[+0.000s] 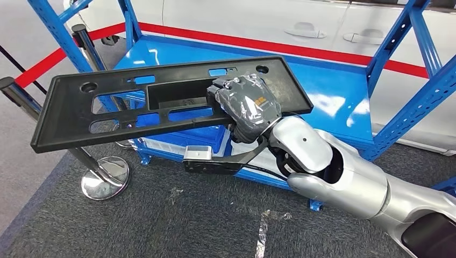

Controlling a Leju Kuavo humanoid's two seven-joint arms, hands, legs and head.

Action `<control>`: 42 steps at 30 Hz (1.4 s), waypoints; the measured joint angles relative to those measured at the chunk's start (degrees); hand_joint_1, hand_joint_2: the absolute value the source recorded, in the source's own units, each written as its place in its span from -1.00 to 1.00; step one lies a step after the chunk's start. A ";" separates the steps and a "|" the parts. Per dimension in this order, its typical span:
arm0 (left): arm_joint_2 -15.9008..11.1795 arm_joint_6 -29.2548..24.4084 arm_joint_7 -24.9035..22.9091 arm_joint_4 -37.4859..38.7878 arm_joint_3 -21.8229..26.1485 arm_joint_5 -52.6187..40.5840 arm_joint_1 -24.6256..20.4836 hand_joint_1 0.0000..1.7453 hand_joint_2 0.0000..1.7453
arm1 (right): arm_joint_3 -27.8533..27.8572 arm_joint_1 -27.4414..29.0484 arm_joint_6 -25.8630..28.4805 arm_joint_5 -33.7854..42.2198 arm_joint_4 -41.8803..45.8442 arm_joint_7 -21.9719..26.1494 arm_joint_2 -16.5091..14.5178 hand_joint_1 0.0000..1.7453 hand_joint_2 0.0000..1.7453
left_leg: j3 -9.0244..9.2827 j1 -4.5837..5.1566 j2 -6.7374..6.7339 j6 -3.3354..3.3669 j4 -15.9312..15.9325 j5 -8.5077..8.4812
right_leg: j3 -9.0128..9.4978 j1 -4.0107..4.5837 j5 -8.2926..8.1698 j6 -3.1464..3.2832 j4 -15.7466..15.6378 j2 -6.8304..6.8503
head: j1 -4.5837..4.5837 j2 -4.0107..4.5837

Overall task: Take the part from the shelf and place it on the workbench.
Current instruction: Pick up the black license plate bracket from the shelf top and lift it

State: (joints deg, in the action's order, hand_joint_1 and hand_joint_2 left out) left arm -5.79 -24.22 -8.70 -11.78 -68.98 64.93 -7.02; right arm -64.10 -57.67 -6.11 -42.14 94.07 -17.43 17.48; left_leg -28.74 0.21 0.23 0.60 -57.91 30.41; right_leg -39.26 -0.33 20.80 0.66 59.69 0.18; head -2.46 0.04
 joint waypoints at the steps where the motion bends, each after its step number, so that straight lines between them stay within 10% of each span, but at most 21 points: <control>1: 0.01 0.02 -0.03 0.00 0.00 0.01 -0.02 -1.00 1.00 | -0.01 0.03 0.01 0.00 -0.02 0.00 0.01 1.00 1.00 | -0.31 -0.10 -0.16 0.31 0.28 -0.69 | -0.11 -0.05 -0.17 -0.33 -0.08 -0.04 | -0.07 0.00; 7: 0.04 0.29 -0.72 0.00 -0.02 -0.14 -0.06 -1.00 1.00 | -0.01 0.48 0.03 0.08 -0.15 0.02 0.12 1.00 1.00 | -4.66 -0.40 -0.85 1.80 0.52 -4.94 | -3.57 -0.36 11.27 -1.61 14.74 -0.22 | 0.34 0.00; 9: 0.04 0.33 -0.92 0.00 -0.02 -0.36 -0.05 -1.00 1.00 | -0.01 0.74 0.03 0.11 -0.19 0.02 0.15 1.00 1.00 | -6.63 -0.41 -0.85 1.60 0.00 -6.03 | -1.86 -0.61 8.95 -1.81 15.72 -0.20 | 0.35 0.00; 11: 0.03 0.36 -0.98 0.00 -0.02 -0.57 -0.05 -1.00 1.00 | -0.01 0.79 0.04 0.13 -0.19 0.02 0.16 1.00 1.00 | -8.45 -0.38 -0.78 1.14 -0.79 -6.90 | 3.27 -0.80 7.12 -1.86 9.67 -0.20 | 0.37 0.00; 14: 0.02 0.39 -0.93 0.00 -0.02 -0.68 0.00 -1.00 1.00 | 0.08 0.78 0.06 0.14 -0.13 -0.04 0.17 1.00 1.00 | -9.85 -0.29 -0.72 0.23 -1.50 -7.97 | 8.94 -0.37 9.20 -1.36 0.79 -0.31 | 0.29 0.00; 28: 0.02 0.39 -0.87 0.00 -0.02 -0.69 0.00 -1.00 1.00 | 0.12 0.75 0.05 0.15 -0.13 -0.06 0.18 1.00 1.00 | -9.96 -0.35 -0.73 -0.14 -1.29 -8.67 | 8.86 -0.14 9.00 -1.09 0.12 -0.36 | 0.43 0.00; 31: 0.02 0.40 -0.87 0.00 -0.03 -0.68 0.13 -1.00 1.00 | 0.11 0.77 0.02 0.15 -0.14 -0.05 0.18 1.00 1.00 | -10.42 -0.64 -0.65 -0.73 -1.01 -9.43 | 8.29 -0.12 8.02 -0.33 -0.25 -0.29 | 0.55 0.00; 34: 0.22 0.46 -0.85 0.00 -0.06 -0.68 0.28 -1.00 1.00 | 0.10 0.83 -0.03 0.19 -0.15 -0.04 0.15 1.00 1.00 | -12.80 -0.99 -0.37 -1.46 -6.89 -3.16 | 6.17 -0.41 5.63 0.99 -0.82 -0.02 | 0.36 0.00; 37: 0.25 0.55 -1.23 0.00 -0.10 -0.87 0.08 -1.00 1.00 | 0.14 1.13 -0.19 0.31 -0.14 -0.14 0.19 1.00 1.00 | -5.45 -1.02 -0.32 -0.61 -5.87 -0.94 | 0.36 -0.25 1.85 -0.29 0.03 -0.12 | 0.31 0.00; 39: 0.23 0.54 -1.57 0.00 -0.13 -1.05 -0.05 -1.00 1.00 | 0.19 1.24 -0.33 0.40 -0.13 -0.27 0.28 1.00 1.00 | -2.22 -0.73 -0.34 1.20 -0.09 -2.59 | -2.52 -0.18 4.71 -1.54 4.47 -0.17 | 0.50 0.00; 42: 0.22 0.30 -1.61 0.00 -0.13 -1.05 0.00 -1.00 1.00 | 0.19 1.39 -0.39 0.48 -0.13 -0.36 0.38 1.00 1.00 | -4.61 -0.18 -0.39 1.99 -0.20 -4.22 | -5.21 -0.12 10.74 -1.62 15.70 -0.17 | 0.57 0.00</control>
State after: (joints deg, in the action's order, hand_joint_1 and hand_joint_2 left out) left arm -5.57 -23.92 -10.31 -11.78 -69.11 63.87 -7.02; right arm -63.91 -56.28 -6.50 -41.66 93.94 -17.79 17.86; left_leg -33.35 0.03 -0.16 2.59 -58.11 26.20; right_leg -44.46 -0.45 31.55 -0.96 75.39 0.01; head -1.89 0.04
